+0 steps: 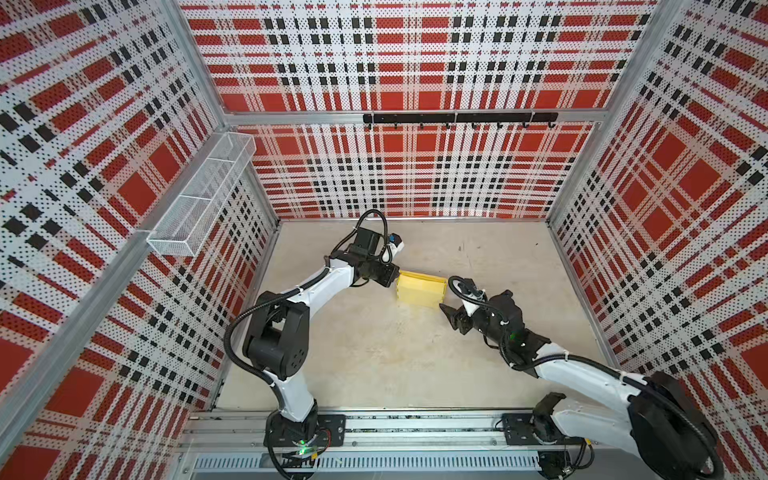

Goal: Fold the paper box

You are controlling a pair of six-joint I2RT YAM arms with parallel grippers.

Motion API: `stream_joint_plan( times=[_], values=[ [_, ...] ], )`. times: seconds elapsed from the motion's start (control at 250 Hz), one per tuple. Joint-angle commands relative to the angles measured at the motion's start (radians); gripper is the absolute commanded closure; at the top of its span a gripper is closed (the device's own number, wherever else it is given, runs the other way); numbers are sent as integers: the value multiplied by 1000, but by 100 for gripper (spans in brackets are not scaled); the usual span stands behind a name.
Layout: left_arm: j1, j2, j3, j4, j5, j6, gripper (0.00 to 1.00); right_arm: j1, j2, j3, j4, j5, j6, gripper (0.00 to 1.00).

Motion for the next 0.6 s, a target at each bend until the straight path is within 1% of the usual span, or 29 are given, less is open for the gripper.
stream_joint_plan(
  times=[0.0, 0.072, 0.144, 0.252, 0.312, 0.364, 0.448, 0.544, 0.556, 0.596],
  values=[
    [-12, -12, -30, -28, -9, -30, 100, 32, -36, 133, -357, 154, 122, 45],
    [-15, -15, -31, -27, -12, -30, 100, 53, -9, 215, -488, 208, 188, 48],
    [-18, -18, -37, -22, -13, -33, 100, 56, 36, 296, -591, 209, 252, 48],
    [-20, -15, -39, -17, -16, -34, 100, 55, 99, 391, -681, 247, 320, 48],
    [-22, -16, -40, -19, -21, -34, 100, 51, 134, 432, -706, 250, 321, 48],
    [-23, -18, -42, -17, -23, -36, 100, 40, 166, 462, -715, 230, 318, 49],
    [-23, -16, -46, -10, -20, -41, 100, 7, 217, 493, -717, 187, 321, 50],
    [-24, -16, -42, -14, -21, -40, 100, -34, 262, 520, -729, 185, 337, 53],
    [-24, -16, -41, -15, -23, -40, 100, -39, 266, 522, -729, 162, 338, 53],
    [-23, -18, -39, -17, -26, -38, 100, -57, 276, 527, -723, 144, 341, 55]
  ],
)
